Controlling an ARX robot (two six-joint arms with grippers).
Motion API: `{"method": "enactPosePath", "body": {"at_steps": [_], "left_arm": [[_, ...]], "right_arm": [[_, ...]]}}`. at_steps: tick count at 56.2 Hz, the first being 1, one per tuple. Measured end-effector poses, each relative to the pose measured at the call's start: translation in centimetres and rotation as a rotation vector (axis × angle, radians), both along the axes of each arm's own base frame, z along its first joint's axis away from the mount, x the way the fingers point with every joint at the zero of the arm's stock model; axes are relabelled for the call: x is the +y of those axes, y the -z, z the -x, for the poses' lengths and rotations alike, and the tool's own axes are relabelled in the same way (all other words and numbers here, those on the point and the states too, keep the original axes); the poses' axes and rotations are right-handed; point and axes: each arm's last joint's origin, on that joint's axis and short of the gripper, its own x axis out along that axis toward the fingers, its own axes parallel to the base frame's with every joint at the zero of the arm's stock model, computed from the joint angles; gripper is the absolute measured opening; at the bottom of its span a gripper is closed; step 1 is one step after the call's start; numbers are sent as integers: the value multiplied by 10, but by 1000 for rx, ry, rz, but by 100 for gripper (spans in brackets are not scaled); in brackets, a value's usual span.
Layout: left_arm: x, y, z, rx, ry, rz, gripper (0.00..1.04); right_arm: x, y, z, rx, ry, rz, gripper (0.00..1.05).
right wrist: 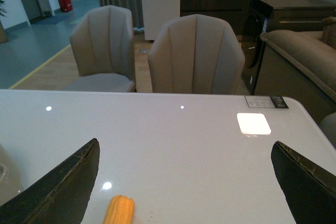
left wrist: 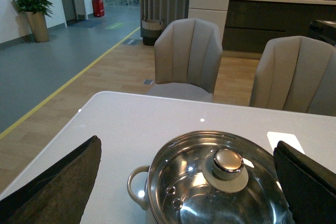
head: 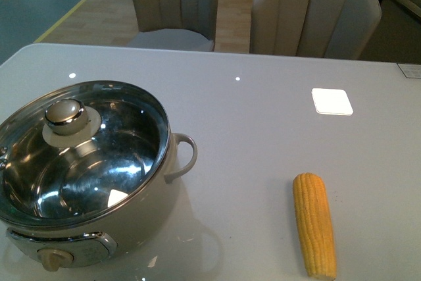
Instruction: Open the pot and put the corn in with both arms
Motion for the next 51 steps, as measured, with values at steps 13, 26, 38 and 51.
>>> {"method": "enactPosePath", "body": {"at_steps": [13,26,38,51], "left_arm": [[0,0,0,0,0,0,98],[0,0,0,0,0,0,98],[0,0,0,0,0,0,98],[-2,5,-3,193,171,156,98]], "right_arm": [[0,0,0,0,0,0,96],[0,0,0,0,0,0,96],[0,0,0,0,0,0,96],[0,0,0,0,-2,0,96]]}}
